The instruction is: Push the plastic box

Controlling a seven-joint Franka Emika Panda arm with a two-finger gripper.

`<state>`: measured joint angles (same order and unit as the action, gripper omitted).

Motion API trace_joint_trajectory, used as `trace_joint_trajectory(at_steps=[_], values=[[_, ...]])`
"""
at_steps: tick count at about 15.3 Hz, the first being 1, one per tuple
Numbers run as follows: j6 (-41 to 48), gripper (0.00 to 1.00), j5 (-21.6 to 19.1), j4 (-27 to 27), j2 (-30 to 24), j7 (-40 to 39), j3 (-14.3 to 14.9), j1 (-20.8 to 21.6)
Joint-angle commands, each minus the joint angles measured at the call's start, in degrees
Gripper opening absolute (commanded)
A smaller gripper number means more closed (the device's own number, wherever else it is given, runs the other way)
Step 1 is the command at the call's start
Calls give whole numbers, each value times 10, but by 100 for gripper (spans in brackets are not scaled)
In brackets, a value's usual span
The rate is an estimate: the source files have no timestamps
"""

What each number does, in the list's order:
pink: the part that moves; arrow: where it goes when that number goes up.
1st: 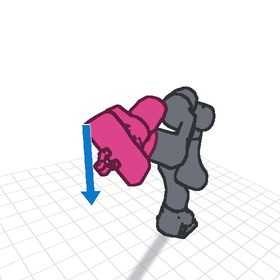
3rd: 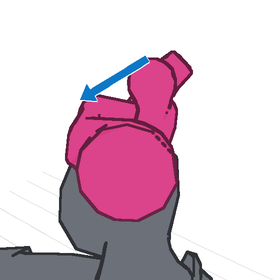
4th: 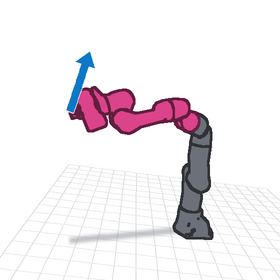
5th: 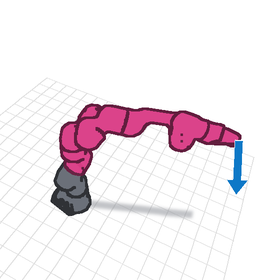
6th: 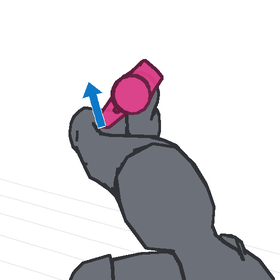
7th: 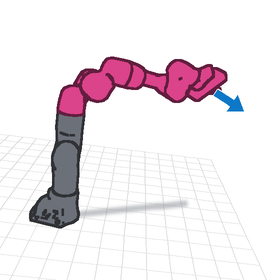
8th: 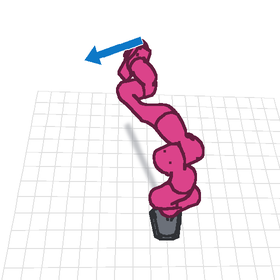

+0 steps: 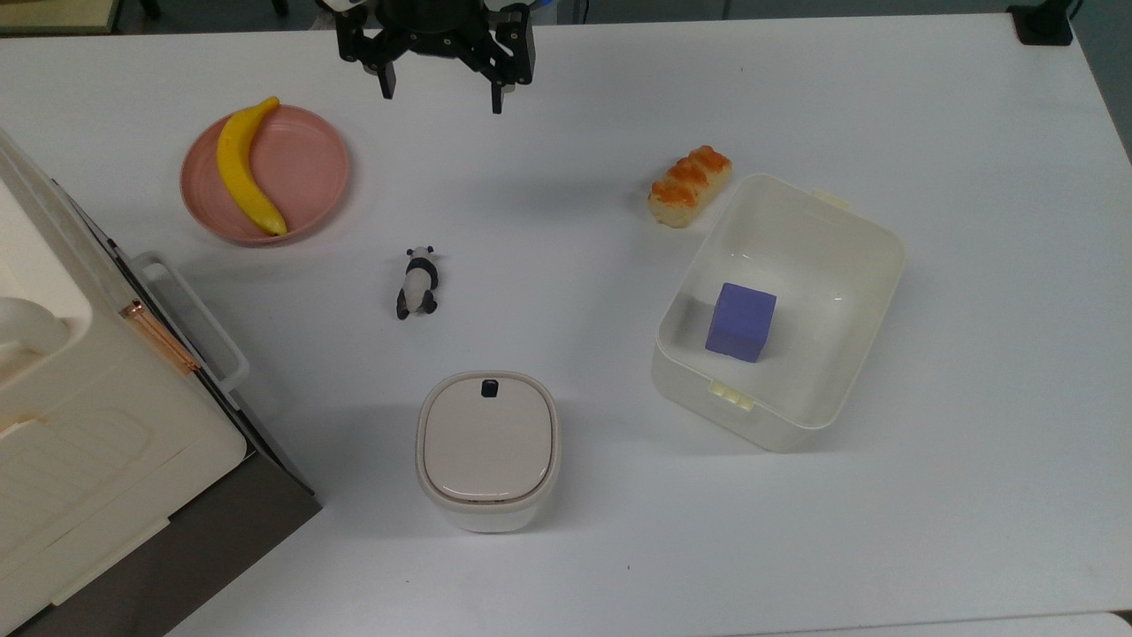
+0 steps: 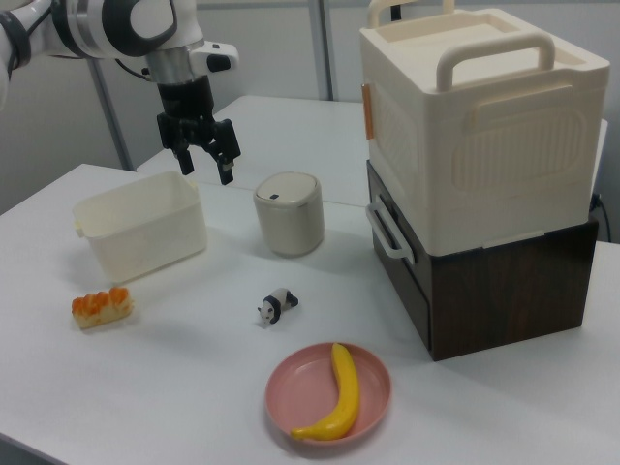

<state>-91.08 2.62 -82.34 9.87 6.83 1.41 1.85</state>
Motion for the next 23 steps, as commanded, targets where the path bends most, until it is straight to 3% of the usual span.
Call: trace_joint_trajectory(at_steps=[1,23], values=[[-11,100,12,-21,-14,15,3,10],[-9,100,14,-20,-14,13,3,10]])
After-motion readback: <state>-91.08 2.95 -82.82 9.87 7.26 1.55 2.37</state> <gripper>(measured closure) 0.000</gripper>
